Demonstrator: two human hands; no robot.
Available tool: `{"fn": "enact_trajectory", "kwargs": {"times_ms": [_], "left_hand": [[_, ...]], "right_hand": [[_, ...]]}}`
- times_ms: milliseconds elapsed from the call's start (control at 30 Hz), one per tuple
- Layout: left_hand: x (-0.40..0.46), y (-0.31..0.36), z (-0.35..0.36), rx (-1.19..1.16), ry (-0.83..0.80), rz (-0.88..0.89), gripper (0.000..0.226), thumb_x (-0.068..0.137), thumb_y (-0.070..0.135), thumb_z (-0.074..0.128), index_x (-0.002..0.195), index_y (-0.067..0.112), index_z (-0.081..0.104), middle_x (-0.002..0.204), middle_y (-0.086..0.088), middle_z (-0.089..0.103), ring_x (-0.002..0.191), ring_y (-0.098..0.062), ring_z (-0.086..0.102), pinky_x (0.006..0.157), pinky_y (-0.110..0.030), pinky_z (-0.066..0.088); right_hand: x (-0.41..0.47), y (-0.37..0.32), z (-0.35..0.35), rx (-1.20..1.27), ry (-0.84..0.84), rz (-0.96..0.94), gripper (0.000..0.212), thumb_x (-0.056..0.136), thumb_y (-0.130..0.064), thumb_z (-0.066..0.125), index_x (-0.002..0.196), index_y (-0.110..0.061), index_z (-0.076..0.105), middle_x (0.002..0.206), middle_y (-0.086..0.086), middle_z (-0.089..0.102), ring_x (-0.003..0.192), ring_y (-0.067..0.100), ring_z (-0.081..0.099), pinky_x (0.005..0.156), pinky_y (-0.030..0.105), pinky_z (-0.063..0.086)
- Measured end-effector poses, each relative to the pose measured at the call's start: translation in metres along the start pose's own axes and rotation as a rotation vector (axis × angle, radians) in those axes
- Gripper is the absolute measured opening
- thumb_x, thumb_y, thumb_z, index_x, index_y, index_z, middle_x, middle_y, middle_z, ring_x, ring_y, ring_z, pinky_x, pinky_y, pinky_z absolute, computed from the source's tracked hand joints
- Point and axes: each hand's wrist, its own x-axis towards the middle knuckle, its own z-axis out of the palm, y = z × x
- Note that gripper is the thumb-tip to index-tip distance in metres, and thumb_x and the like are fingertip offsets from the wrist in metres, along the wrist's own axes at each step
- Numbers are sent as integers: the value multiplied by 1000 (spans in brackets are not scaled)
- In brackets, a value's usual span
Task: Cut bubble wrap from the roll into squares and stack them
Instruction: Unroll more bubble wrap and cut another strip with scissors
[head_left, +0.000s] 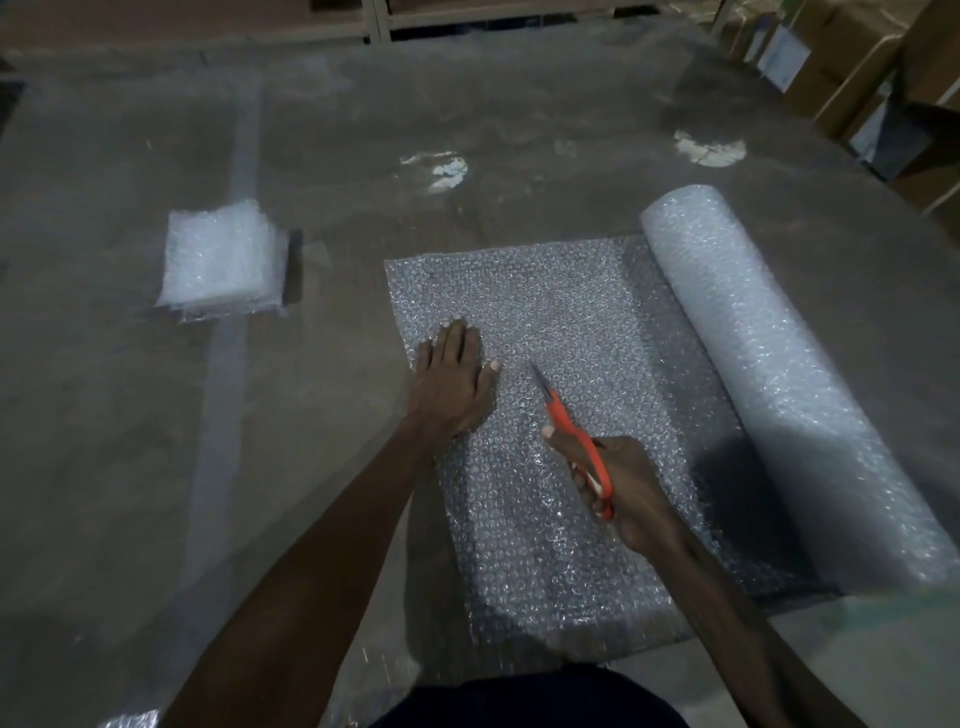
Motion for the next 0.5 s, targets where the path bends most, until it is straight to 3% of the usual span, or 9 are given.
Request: {"fn": "enact_trajectory", "kwargs": {"times_ms": [500], "left_hand": [[0, 0, 1, 24, -18, -3, 76, 98, 54, 8, 159, 8, 9, 167, -12, 2, 154, -26, -3, 124, -48, -2]], "right_hand": [[7, -9, 4, -14, -4, -15, 38, 80, -33, 85, 64, -6, 64, 50, 6, 52, 35, 13, 41, 37, 20, 33]]}}
